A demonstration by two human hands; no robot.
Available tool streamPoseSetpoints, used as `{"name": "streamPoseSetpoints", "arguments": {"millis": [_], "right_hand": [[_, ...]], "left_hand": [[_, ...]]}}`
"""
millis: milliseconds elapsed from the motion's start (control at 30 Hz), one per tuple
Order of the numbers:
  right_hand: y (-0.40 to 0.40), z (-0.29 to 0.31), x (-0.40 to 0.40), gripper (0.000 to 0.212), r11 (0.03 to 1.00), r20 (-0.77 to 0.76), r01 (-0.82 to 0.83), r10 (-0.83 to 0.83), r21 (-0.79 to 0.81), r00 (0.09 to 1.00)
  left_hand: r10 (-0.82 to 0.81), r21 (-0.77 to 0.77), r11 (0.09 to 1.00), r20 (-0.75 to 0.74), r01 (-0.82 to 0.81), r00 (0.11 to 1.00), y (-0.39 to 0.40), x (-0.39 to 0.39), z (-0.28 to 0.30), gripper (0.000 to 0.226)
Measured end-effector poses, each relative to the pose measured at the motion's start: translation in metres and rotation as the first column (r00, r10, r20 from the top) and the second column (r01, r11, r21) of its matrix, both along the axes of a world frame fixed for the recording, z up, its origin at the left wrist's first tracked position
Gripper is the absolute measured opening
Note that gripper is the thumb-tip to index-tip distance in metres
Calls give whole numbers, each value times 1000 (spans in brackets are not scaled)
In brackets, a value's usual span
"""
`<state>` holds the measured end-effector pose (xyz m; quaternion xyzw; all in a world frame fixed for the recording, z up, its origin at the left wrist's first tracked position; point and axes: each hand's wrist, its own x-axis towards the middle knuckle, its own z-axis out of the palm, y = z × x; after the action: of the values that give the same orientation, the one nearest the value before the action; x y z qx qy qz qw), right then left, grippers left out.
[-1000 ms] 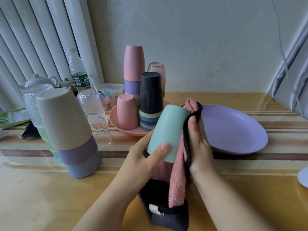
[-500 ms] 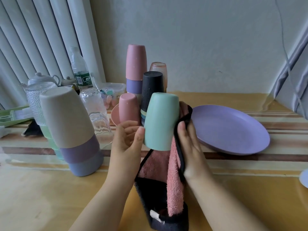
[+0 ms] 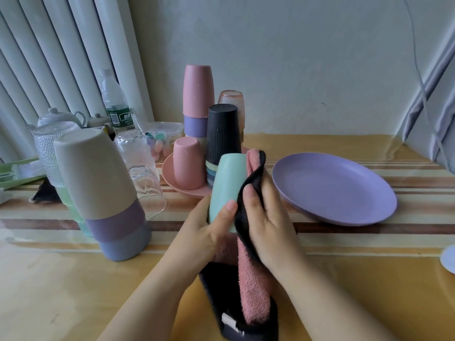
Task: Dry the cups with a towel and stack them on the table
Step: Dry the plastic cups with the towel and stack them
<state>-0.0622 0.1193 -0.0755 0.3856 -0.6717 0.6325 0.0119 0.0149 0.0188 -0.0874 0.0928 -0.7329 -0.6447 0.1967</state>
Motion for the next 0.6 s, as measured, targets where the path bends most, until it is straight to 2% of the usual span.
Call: {"name": "streamPoseSetpoints", "arguments": {"millis": [133, 233, 300, 367, 400, 467, 533, 600], "right_hand": [[16, 12, -10, 30, 993, 178, -8, 29, -117, 984], [22, 9, -14, 26, 981, 338, -61, 121, -182, 933], [19, 4, -14, 52, 962, 429, -158, 243, -223, 870], [16, 0, -10, 75, 948, 449, -214, 302, -236, 841], [17, -3, -9, 77, 939, 440, -234, 327, -252, 836], [14, -7, -5, 75, 949, 398, -240, 306, -207, 865], [10, -7, 0, 74, 965, 361, -237, 261, -112, 895], [9, -5, 0, 50, 973, 382, -208, 232, -104, 895]], "left_hand": [[-164, 36, 986, 72, 162, 984, 2, 6, 3, 42], [-197, 151, 971, 62, 186, 978, 2, 7, 3, 31], [-212, 261, 945, 30, 197, 977, 3, 7, 5, 30], [-222, 333, 920, 9, 207, 975, 1, 7, 5, 33], [-223, 356, 911, -4, 209, 975, 0, 7, 5, 33], [-227, 399, 891, -28, 219, 974, -5, 4, 4, 40], [-182, 472, 864, -34, 176, 983, -7, 2, 5, 58], [-68, 534, 843, -12, 64, 998, -8, 1, 8, 58]]}}
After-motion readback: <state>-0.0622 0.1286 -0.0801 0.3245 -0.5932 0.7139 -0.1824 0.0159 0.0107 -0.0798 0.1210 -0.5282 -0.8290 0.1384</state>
